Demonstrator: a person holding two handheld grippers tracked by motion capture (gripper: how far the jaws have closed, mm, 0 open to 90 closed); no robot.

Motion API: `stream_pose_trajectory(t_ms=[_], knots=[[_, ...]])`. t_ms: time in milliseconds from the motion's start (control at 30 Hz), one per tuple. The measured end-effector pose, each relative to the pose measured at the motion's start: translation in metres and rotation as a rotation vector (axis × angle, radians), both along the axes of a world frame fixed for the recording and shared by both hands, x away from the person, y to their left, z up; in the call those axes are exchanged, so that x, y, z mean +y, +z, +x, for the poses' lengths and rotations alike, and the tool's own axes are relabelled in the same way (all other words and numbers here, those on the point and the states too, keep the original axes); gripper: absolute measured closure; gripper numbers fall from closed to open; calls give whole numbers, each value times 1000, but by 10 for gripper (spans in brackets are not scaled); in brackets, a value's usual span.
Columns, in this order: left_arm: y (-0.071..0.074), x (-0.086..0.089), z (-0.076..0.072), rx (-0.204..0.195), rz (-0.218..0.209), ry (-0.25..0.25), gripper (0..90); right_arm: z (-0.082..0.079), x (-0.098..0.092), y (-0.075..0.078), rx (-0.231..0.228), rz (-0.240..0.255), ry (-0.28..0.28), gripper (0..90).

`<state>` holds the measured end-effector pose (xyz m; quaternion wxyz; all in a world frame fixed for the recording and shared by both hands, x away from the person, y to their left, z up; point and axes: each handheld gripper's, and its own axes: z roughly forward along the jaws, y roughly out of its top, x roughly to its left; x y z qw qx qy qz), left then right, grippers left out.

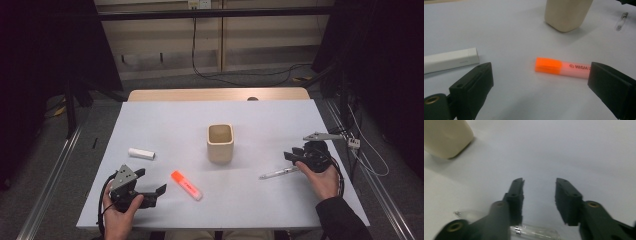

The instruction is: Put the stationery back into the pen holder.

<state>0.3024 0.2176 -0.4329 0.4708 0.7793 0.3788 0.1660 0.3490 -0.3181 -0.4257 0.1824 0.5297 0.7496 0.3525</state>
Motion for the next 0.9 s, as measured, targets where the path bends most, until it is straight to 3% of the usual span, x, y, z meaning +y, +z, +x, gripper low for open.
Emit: stream_pose_trajectory(t_ms=[233,500,667,767,900], knots=[[-1,-1,1,5,-1,-4,60,3,0,-9,58,-41,0,894],[-1,-1,1,3,-2,-2,60,8,1,-20,141,-105,3,900],[-1,0,1,9,-2,-1,60,8,-1,-22,145,-96,11,900],[-1,-1,1,8,-3,-1,60,5,-1,-23,123,-95,12,900],[-1,-1,1,7,0,-8,60,5,1,-22,126,-117,13,900]])
